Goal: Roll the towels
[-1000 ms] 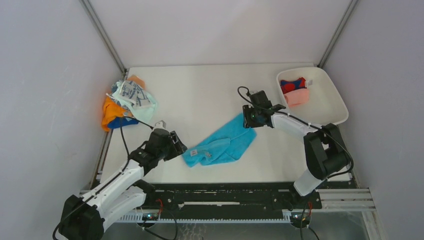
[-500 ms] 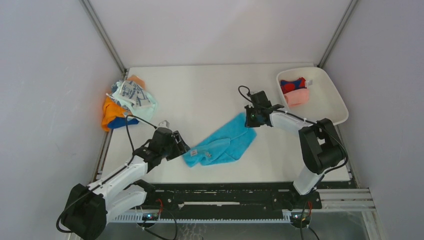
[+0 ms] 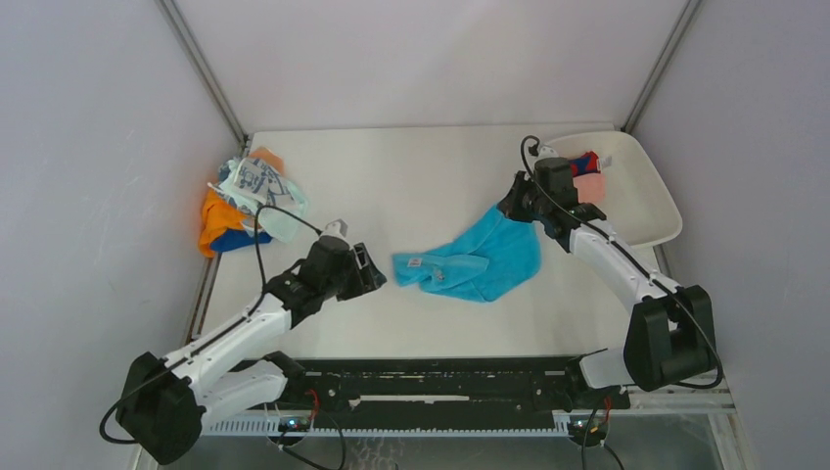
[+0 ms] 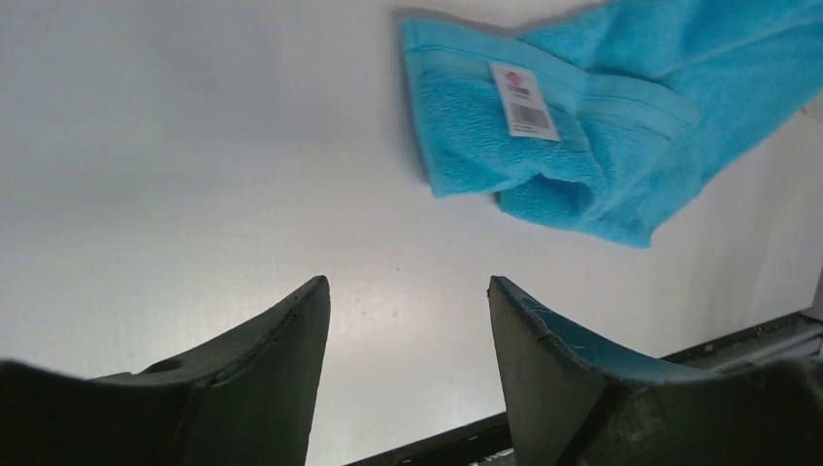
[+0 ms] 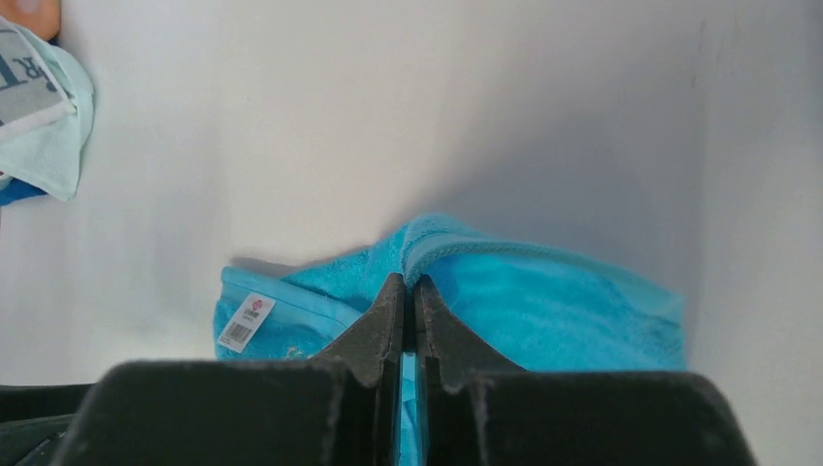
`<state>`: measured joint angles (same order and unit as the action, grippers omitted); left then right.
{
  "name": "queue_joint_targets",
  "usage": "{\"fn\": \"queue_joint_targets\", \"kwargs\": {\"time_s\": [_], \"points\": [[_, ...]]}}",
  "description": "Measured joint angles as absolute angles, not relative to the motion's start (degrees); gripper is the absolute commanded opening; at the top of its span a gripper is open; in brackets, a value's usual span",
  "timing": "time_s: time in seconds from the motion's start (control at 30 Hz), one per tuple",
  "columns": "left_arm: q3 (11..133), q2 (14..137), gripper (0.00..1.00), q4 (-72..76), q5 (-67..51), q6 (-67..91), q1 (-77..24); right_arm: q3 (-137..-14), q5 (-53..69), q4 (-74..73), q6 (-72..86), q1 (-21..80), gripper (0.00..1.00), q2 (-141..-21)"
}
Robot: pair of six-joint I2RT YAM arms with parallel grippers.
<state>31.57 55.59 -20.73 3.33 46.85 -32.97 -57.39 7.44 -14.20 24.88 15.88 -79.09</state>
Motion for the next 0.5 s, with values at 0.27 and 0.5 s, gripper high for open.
{"fn": "queue_joint_targets", "kwargs": {"time_s": [0.27,0.5], "points": [[43.6,68.6,0.66,-19.5,3.4,46.9,-39.0,-57.4,8.2,-14.5,25.1,16.1,0.0,-79.7],[54.6,84.9,0.65,-16.7,2.3,47.0,-42.4,-57.3,8.3,-14.6,25.1,16.2,0.0,-79.7]]}}
